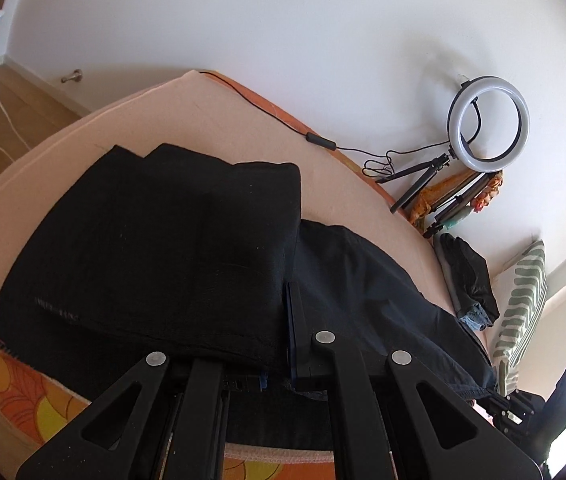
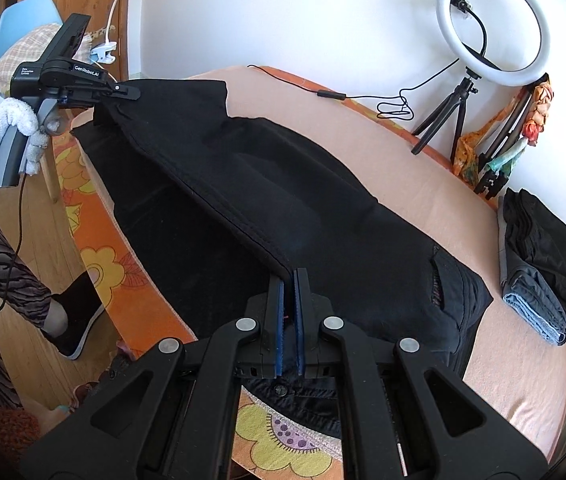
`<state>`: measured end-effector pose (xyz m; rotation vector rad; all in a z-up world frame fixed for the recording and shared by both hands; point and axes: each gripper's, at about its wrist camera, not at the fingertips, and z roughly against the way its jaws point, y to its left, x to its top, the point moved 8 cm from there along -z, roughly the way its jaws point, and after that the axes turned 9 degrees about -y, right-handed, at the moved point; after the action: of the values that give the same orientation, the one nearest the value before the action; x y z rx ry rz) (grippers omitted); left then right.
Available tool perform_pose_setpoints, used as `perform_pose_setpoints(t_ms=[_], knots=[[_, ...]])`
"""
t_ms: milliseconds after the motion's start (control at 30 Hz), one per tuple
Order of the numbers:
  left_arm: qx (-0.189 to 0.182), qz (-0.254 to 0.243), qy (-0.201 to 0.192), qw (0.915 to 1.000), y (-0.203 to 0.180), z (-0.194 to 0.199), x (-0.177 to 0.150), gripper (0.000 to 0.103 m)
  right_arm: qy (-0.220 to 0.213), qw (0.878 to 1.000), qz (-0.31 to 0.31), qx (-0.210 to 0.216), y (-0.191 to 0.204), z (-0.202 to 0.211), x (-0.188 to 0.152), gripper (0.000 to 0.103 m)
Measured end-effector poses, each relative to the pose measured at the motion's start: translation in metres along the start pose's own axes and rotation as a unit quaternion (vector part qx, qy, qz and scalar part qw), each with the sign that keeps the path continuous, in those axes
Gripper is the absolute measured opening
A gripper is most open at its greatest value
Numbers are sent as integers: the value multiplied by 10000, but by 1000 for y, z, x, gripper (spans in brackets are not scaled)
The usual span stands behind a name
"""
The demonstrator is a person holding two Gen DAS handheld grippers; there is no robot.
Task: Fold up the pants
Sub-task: 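Lift the waistband with both grippers and fold the trousers over onto themselves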
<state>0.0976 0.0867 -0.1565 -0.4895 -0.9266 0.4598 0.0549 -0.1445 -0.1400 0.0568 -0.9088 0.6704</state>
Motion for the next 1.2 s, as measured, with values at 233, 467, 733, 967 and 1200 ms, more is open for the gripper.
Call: perform_pose_setpoints(t_ms=[233,467,733,967,1200], knots=[[-1,393,255,9989,27,-8,-18,11,236,9997,43,61,9,-11,-23,5],[376,989,-126,9943,62,8,4,38,278,9995,-84,88,7,-14,-27,5],[846,1438,-541,9845,110,34,15,31,289,9995,-130,42,0,-13,-31,5],[1015,805,-554,9900,106,43,11,6,295,9995,-54,24,2,-11,-32,5],[1431,773,-539,9852,129,52,8,6,537,9985,101,69,10,-18,-45,5]])
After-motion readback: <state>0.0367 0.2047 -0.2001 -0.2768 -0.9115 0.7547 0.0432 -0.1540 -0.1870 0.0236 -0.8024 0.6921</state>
